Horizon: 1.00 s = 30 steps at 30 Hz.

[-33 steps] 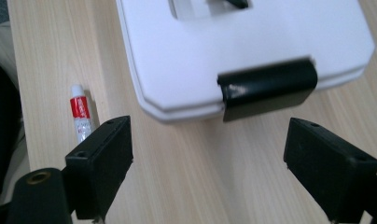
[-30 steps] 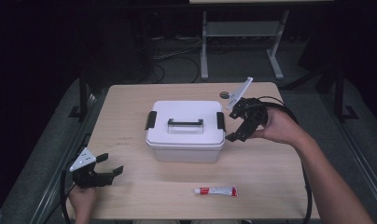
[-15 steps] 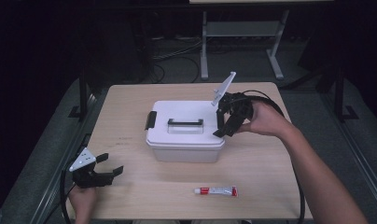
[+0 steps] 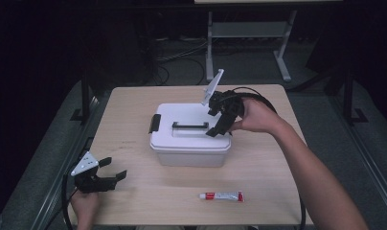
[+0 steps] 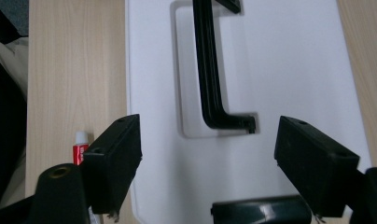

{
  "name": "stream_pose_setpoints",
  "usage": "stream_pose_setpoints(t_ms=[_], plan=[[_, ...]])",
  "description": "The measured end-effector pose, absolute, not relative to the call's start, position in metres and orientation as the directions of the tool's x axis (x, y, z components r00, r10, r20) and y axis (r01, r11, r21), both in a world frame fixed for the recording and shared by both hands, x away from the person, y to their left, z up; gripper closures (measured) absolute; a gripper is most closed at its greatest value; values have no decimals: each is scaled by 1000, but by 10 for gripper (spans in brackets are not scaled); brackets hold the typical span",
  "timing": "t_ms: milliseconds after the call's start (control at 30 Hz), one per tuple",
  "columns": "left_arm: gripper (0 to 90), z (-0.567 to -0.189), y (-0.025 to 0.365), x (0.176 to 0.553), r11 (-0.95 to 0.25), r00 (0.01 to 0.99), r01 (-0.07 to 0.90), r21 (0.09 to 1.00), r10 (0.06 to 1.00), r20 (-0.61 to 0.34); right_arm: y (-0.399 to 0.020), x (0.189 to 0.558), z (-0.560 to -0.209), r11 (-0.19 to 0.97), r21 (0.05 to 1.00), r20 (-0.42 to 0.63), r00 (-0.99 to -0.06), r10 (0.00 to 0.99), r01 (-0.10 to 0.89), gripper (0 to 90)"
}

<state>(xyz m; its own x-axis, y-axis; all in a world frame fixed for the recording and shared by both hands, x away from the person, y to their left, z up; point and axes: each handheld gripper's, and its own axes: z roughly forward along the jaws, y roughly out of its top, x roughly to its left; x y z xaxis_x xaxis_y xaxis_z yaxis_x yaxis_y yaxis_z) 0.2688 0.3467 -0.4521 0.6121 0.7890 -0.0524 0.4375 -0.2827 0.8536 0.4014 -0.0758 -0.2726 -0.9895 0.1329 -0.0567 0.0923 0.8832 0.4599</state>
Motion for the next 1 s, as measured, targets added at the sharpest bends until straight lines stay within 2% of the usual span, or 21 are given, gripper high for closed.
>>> stream_pose_setpoints(t_ms=[433,1000], plan=[[143,-452,349,269,-279,611,438,855,789,-56,-53,411,-273,891,449,-53,-994,94,61,359],[143,-452,349,270,-277,614,438,855,787,-60,-36,417,-281,902,432,-43,-998,47,24,481]])
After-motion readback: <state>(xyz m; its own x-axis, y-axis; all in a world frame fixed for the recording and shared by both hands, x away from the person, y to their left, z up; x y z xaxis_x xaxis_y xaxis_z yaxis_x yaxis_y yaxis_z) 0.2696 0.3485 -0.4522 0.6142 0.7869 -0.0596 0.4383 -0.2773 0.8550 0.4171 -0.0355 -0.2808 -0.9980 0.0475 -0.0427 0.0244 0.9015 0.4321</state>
